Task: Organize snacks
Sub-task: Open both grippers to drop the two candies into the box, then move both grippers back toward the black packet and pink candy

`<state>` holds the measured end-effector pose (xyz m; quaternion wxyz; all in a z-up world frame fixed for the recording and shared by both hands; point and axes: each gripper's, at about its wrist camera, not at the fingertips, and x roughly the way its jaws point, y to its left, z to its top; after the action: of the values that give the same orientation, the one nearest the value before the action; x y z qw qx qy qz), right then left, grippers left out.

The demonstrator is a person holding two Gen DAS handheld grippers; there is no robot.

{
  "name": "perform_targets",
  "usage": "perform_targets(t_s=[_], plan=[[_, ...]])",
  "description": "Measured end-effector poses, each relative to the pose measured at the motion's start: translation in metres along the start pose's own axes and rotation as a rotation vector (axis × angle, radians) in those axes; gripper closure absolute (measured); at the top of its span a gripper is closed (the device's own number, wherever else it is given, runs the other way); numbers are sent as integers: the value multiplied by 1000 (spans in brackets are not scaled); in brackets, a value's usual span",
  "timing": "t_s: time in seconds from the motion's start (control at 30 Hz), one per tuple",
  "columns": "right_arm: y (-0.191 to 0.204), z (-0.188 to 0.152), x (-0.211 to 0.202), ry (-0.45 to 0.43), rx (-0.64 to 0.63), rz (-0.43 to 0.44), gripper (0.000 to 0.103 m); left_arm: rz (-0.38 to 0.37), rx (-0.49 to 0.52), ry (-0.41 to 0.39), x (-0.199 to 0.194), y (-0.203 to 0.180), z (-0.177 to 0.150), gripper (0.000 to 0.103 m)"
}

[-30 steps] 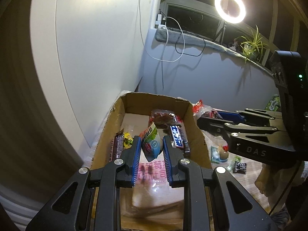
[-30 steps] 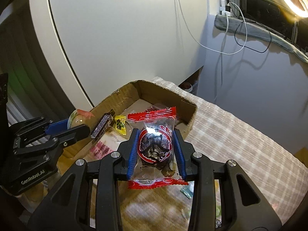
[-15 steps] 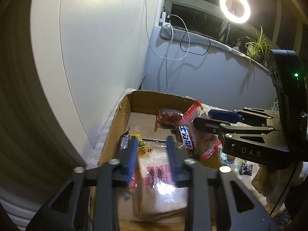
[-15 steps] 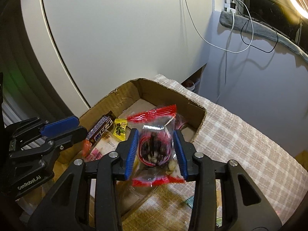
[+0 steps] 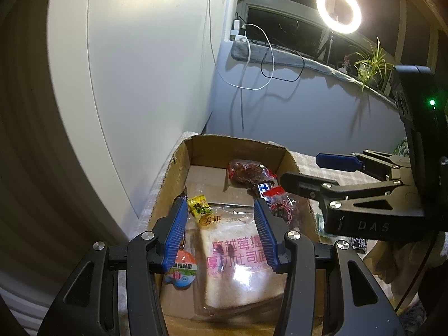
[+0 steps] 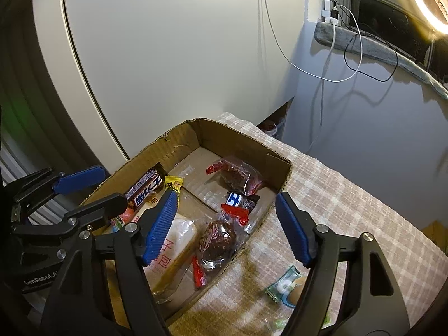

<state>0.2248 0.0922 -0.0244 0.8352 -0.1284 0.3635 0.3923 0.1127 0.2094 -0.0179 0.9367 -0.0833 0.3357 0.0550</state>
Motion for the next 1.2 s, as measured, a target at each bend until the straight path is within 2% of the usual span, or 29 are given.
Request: perform_targets(t_s=[0.27,0.43,0.6,0.77,0.97,1.2], plan=[[-1,-5,-22,-60,4,-12,28,-8,-6,-6,-8,-6,-1,55],[-4,-9,-39,-110,23,19,28,-14,7,-11,-16,-14,-4,55],[-14,-18,-56,-110,52,46,28,-31,15,-23,-25,-25,-5,55],[-42,-42,-86,-92,107,0,28,-68,37,-32,-32,-43,-7,55],[-87,-79,-132,-108,189,-83,28,-124,89,-41,-41,-85,-11,55],[-131,-128,-170,-99,244,-170,28,-244,169,9,-24,-140,-27,55]])
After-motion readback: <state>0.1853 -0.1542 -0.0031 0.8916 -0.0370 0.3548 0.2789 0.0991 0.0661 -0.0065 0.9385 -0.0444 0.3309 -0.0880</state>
